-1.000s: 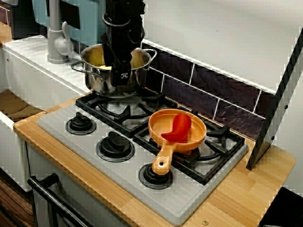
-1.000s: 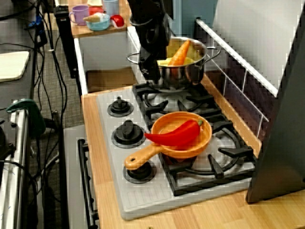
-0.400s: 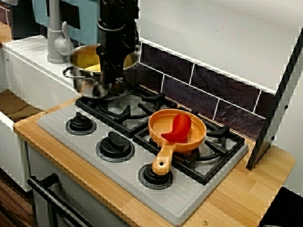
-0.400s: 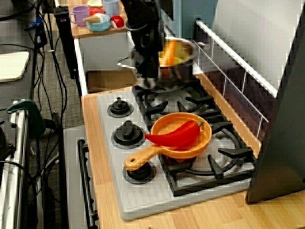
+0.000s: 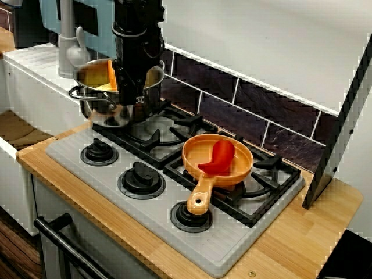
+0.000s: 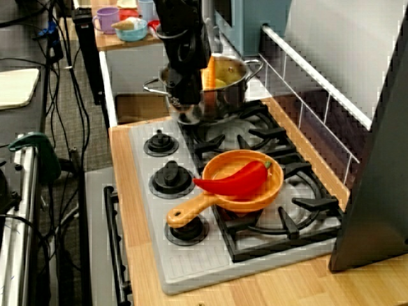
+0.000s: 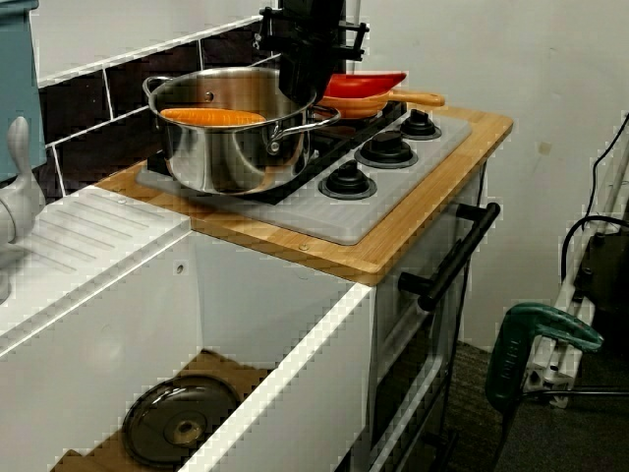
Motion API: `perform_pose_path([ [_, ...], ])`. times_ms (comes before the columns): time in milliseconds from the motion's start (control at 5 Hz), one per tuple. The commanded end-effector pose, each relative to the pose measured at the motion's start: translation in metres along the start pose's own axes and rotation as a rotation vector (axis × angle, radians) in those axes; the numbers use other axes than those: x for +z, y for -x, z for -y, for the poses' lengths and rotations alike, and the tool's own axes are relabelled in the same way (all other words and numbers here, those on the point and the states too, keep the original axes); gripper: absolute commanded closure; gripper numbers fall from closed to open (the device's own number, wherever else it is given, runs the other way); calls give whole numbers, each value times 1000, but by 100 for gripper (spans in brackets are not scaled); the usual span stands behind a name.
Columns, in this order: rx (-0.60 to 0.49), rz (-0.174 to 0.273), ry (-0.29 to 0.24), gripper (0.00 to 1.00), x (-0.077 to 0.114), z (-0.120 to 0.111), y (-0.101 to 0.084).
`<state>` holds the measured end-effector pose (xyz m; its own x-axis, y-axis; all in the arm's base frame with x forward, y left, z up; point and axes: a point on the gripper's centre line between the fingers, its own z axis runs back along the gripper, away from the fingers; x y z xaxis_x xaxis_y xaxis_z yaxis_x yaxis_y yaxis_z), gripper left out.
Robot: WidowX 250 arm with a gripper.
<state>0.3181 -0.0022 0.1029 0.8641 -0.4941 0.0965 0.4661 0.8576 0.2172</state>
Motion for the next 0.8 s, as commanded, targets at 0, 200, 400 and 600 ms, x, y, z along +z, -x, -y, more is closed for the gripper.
perform_pose_path([
  [0,-16,43,-14,100,18,-5,-10],
  [200,-49,46,-6,100,23,10,-12],
  [400,-66,45,-7,100,24,22,-16],
  [600,-71,52,-13,100,28,34,-22],
])
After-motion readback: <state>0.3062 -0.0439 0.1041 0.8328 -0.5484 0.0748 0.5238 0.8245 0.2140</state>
